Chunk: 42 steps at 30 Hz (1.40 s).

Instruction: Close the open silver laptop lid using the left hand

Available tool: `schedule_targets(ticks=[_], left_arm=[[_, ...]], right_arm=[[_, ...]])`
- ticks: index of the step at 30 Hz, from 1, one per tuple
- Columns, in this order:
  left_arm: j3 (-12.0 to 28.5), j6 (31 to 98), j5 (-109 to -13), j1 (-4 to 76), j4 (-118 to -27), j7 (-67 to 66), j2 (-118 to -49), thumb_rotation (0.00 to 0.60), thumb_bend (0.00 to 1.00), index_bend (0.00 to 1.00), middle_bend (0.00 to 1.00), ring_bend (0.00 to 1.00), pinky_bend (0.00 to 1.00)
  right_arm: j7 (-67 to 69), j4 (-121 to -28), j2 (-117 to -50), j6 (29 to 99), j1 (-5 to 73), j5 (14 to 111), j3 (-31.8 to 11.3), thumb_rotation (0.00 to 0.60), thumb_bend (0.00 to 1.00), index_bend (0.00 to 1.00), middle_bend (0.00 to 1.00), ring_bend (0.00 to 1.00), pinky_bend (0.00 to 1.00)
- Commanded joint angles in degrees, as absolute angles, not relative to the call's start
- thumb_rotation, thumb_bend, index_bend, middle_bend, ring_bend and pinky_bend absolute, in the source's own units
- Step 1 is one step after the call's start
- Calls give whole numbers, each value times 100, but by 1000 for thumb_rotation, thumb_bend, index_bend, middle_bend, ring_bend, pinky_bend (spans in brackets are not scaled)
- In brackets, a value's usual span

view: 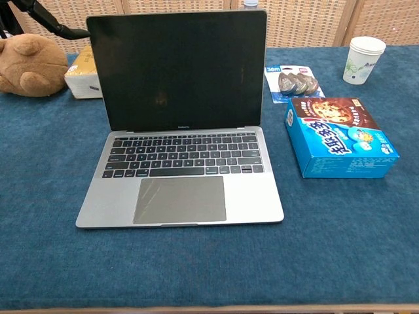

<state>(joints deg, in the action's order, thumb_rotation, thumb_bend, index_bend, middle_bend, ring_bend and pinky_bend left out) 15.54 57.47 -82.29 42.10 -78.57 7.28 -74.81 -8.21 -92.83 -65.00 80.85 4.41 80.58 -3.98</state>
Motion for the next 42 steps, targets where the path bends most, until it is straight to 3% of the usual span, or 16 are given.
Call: schedule_targets(ticks=[1, 22, 42], left_arm=[[1566, 5734, -8201, 4280, -7850, 743, -7562, 600, 250, 115, 0, 0, 40], [1580, 5428, -7912, 4846, -7720, 945, -8319, 600, 250, 115, 0, 0, 40], [1589, 5102, -7524, 5039, -7982, 1159, -8282, 600, 250, 144, 0, 18, 40]], right_arm=[[-822, -9282, -6506, 8081, 443, 8061, -393, 600, 240, 191, 0, 0, 0], [-805, -9263, -6490, 8098, 402, 8002, -368, 600, 240, 193, 0, 0, 0], [-807, -9241, -6479, 8097, 367, 7942, -361, 600, 240, 197, 0, 0, 0]])
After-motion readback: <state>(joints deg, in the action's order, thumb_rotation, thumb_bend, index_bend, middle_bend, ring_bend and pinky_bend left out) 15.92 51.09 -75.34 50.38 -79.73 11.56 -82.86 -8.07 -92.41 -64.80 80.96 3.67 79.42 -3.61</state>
